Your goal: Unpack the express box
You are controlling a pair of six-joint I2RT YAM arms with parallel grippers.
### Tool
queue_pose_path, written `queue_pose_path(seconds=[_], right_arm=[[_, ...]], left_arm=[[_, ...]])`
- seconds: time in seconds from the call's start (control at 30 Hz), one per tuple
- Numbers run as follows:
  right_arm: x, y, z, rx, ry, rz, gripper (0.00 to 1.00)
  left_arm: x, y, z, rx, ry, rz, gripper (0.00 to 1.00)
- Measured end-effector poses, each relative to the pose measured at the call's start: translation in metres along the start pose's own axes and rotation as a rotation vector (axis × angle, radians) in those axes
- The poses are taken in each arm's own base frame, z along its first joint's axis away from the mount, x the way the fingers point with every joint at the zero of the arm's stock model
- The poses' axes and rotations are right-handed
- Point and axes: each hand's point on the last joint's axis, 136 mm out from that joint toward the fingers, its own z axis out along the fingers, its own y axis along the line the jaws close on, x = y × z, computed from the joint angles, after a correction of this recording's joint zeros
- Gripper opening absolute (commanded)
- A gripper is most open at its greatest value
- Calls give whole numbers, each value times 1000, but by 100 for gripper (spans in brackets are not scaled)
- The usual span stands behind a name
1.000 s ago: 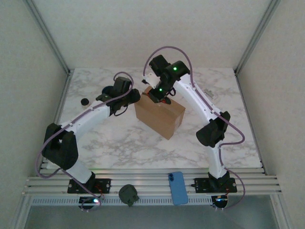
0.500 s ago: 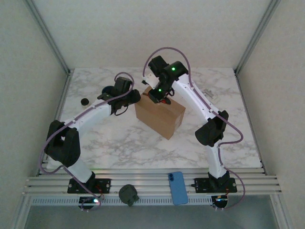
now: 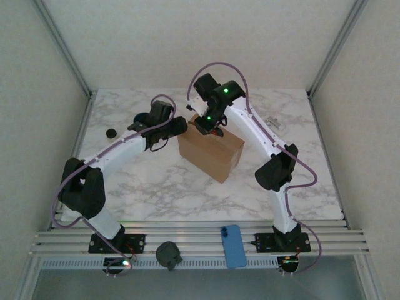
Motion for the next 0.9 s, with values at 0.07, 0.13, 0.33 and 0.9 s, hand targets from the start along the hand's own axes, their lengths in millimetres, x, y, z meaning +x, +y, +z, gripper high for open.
queue_pose_path(seconds=[0.07,0.13,0.33,0.9], right_arm=[[0,-1,0,4,1,1,0],[0,-1,0,6,2,1,0],[1,-4,0,24,5,5,0],[0,-4,0,24,1,8,0]], left_arm=[[-1,-1,-2,4,-2,0,57],[-2,-3,-4,12,-6,0,57],[-10,-10,-18,39,-33,0,57],[11,-8,-24,77,26,-11,56]])
